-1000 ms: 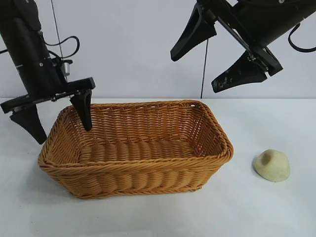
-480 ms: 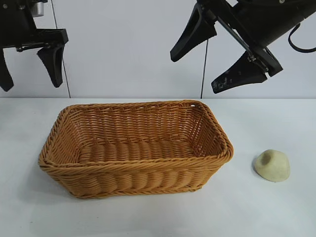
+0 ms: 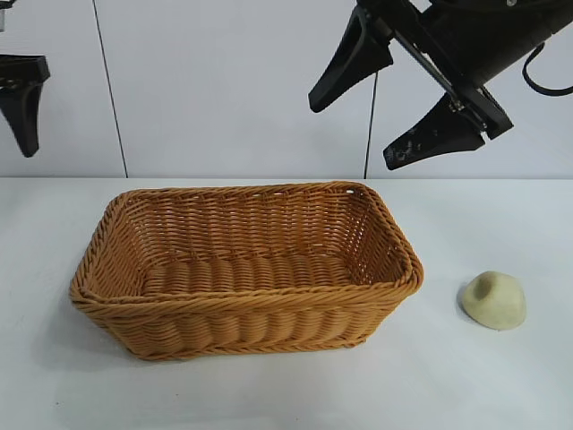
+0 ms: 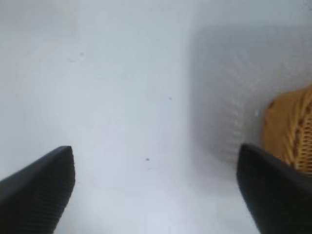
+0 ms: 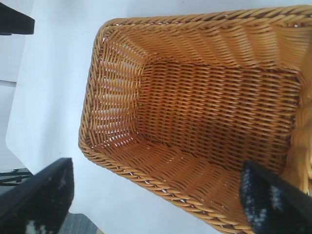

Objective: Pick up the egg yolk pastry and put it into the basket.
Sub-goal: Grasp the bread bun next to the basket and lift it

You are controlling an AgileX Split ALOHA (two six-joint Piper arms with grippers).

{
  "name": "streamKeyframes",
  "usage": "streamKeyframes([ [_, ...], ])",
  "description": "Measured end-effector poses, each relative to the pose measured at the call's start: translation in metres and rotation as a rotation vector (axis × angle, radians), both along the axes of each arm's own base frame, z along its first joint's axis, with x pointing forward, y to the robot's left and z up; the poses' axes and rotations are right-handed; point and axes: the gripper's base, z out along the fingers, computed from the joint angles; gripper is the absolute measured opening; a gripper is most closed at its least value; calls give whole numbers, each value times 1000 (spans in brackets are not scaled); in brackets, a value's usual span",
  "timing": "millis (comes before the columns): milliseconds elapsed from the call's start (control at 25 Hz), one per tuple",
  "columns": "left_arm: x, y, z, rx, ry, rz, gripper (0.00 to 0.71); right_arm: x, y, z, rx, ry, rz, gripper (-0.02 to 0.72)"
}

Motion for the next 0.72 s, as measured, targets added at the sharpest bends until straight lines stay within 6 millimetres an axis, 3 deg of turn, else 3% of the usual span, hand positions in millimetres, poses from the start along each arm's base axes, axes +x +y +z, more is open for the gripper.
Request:
streamKeyframes([
  [240,-3,2,5,5,-9,-22,695,0,0,0,0,0,0,634],
  [400,-22,2,19,5,-25,-24,695,0,0,0,0,0,0,634],
  [560,-64,2,36,2,-33,-24,695,0,0,0,0,0,0,634],
  [720,-122,2,55,8,-69,-27,695,0,0,0,0,1,1,634],
])
